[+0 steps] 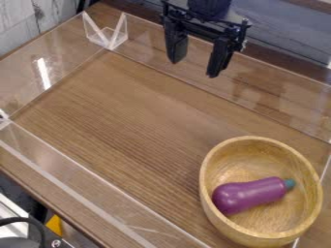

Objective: Remove the purple eggplant from inside the brown bowl and put it on the table

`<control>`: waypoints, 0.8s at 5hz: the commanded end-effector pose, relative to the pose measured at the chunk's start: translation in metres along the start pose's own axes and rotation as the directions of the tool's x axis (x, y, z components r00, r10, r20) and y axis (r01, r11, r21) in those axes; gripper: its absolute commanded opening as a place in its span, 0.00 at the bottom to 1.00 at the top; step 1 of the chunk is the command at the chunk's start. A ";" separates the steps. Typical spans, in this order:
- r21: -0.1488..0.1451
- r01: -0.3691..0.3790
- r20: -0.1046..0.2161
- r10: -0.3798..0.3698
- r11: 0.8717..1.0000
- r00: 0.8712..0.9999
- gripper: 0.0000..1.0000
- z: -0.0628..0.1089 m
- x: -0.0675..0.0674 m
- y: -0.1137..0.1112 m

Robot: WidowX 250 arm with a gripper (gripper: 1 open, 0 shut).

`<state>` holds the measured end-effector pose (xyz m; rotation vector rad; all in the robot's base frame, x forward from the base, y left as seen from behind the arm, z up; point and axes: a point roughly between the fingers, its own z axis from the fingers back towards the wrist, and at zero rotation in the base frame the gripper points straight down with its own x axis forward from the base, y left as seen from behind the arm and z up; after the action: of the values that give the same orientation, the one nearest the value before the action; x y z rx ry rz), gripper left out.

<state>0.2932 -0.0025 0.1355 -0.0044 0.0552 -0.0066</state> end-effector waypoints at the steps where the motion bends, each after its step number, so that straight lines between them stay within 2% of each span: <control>1: -0.001 0.014 -0.014 -0.014 1.000 1.000 1.00 -0.005 -0.001 -0.002; 2: -0.004 0.169 -0.018 -0.169 0.986 0.985 1.00 -0.013 -0.008 -0.029; 3: 0.000 0.333 -0.007 -0.333 0.943 0.943 1.00 -0.017 -0.011 -0.059; 4: 0.007 0.472 0.006 -0.472 0.882 0.882 1.00 -0.022 -0.014 -0.088</control>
<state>0.2749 -0.0893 0.1046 -0.0114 0.0829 -0.4926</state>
